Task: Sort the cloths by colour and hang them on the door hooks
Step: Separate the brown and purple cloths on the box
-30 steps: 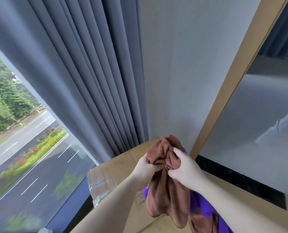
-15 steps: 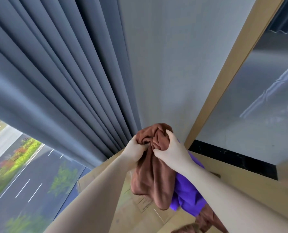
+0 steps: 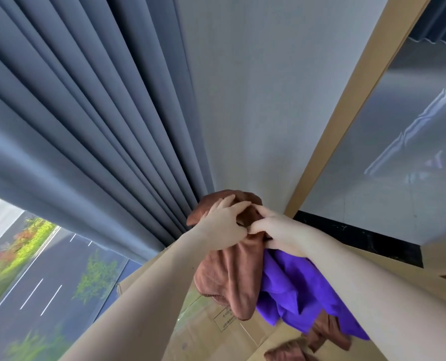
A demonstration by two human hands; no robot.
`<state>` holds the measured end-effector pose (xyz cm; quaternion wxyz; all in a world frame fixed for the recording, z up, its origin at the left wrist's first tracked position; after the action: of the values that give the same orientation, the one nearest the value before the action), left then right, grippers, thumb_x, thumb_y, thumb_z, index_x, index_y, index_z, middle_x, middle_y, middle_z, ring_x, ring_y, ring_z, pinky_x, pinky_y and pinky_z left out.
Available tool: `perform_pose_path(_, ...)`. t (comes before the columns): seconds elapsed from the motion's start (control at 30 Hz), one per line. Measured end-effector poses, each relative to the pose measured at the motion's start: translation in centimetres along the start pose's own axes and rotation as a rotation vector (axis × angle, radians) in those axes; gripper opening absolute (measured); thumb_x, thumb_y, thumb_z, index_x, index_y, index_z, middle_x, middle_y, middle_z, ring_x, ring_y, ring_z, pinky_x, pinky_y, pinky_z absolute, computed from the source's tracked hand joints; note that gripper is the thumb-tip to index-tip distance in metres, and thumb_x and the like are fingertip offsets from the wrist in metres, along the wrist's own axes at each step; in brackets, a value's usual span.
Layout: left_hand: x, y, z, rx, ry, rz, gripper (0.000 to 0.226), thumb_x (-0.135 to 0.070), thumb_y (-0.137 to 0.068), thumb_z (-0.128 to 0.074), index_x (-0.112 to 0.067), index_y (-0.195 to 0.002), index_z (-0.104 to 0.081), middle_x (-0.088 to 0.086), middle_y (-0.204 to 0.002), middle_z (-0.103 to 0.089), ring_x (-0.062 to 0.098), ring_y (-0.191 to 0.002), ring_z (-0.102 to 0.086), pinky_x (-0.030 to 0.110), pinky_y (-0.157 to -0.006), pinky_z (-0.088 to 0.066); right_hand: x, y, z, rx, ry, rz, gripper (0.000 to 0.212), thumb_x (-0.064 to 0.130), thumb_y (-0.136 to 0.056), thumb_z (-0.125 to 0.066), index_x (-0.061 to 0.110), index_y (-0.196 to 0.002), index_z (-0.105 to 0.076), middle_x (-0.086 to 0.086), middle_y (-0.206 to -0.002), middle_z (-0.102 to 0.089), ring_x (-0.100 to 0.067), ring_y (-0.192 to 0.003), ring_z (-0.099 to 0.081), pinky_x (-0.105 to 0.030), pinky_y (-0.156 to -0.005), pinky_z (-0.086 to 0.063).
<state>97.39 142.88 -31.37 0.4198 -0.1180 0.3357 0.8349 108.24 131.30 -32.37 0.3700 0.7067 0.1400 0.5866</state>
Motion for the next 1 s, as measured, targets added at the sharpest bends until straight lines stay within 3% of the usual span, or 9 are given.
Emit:
perform_pose_path(0.07, -0.3, -0.2, -0.6, 0.112, -0.049, -0.031, 0.082, -0.033, -0.089, -0.065, -0.041, -0.159, -0.024, 0.0, -0.167, -0.014, 0.025, -0.156, -0.01, 0.041, -0.126, -0.015, 0.3, 0.5, 1.1, -0.013, 0.216, -0.011, 0.063, 0.003, -0.09, -0.068, 0.039, -0.139, -0.053, 0.007, -0.124, -0.069, -0.014, -0.112, -0.067, -0.036, -0.096, -0.056)
perform_pose_path(0.17, 0.2, -1.1, -1.7, 0.168, -0.221, -0.051, 0.093, -0.043, -0.087, -0.075, -0.042, -0.161, -0.018, 0.004, -0.164, -0.019, 0.03, -0.153, -0.017, 0.045, -0.122, -0.027, 0.0, 1.1, 2.4, -0.133, 0.74, 0.016, 0.085, 0.033, -0.081, -0.083, 0.039, -0.154, -0.039, 0.0, -0.134, -0.049, -0.02, -0.123, -0.054, -0.03, -0.103, -0.045)
perform_pose_path(0.23, 0.8, -1.7, -2.4, 0.147, -0.278, -0.055, 0.096, -0.043, -0.084, -0.078, -0.043, -0.16, -0.019, 0.002, -0.159, -0.026, 0.029, -0.15, -0.025, 0.046, -0.117, -0.035, -0.6, 1.1, 2.4, -0.208, 0.863, 0.024, 0.092, 0.042, -0.079, -0.083, 0.039, -0.156, -0.034, -0.007, -0.135, -0.038, -0.029, -0.131, -0.047, -0.031, -0.108, -0.04)
perform_pose_path(0.37, 1.2, -1.9, -3.8, 0.13, -0.342, -0.05, 0.098, -0.038, -0.083, -0.081, -0.043, -0.159, -0.021, 0.002, -0.155, -0.031, 0.03, -0.145, -0.03, 0.044, -0.116, -0.037, -3.0, 0.4, 1.3, -0.211, 0.825, 0.025, 0.095, 0.039, -0.081, -0.081, 0.039, -0.159, -0.027, -0.013, -0.149, -0.041, -0.032, -0.136, -0.048, -0.036, -0.112, -0.04)
perform_pose_path(0.67, 2.0, -1.0, -5.5, 0.111, -0.423, -0.017, 0.088, -0.039, -0.096, -0.067, -0.046, -0.16, -0.006, 0.001, -0.167, -0.008, 0.034, -0.157, 0.0, 0.052, -0.12, -0.032, -6.0, -0.3, -1.0, -0.354, 0.76, 0.103, 0.085, 0.03, -0.093, -0.072, 0.033, -0.161, -0.021, -0.016, -0.145, -0.044, -0.033, -0.13, -0.053, -0.039, -0.111, -0.043)
perform_pose_path(0.83, 0.8, -1.0, -3.8, 0.081, -0.471, -0.033, 0.09, -0.043, -0.091, -0.072, -0.047, -0.159, -0.013, -0.001, -0.164, -0.015, 0.028, -0.154, -0.012, 0.051, -0.115, -0.037, -5.2, 0.1, -0.6, -0.345, 0.516, 0.063, 0.089, 0.023, -0.09, -0.075, 0.022, -0.161, -0.021, -0.016, -0.151, -0.039, -0.032, -0.135, -0.047, -0.035, -0.111, -0.039)
perform_pose_path(1.0, 0.4, -0.3, -3.3, 0.085, -0.506, -0.015, 0.09, -0.035, -0.09, -0.074, -0.047, -0.158, -0.016, 0.0, -0.162, -0.019, 0.026, -0.151, -0.02, 0.051, -0.113, -0.038, -5.1, 0.8, -1.9, -0.321, 0.394, 0.035, 0.094, 0.026, -0.086, -0.078, 0.021, -0.16, -0.02, -0.011, -0.148, -0.045, -0.028, -0.13, -0.051, -0.027, -0.096, -0.043)
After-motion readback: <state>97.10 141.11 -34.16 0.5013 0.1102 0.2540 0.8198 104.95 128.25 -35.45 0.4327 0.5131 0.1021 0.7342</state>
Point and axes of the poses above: each hand's wrist, its own y-axis away from the middle knuckle, its own z-axis out of the back of the hand, x = y × z, the point moved 1 cm from there along -y, towards the middle knuckle
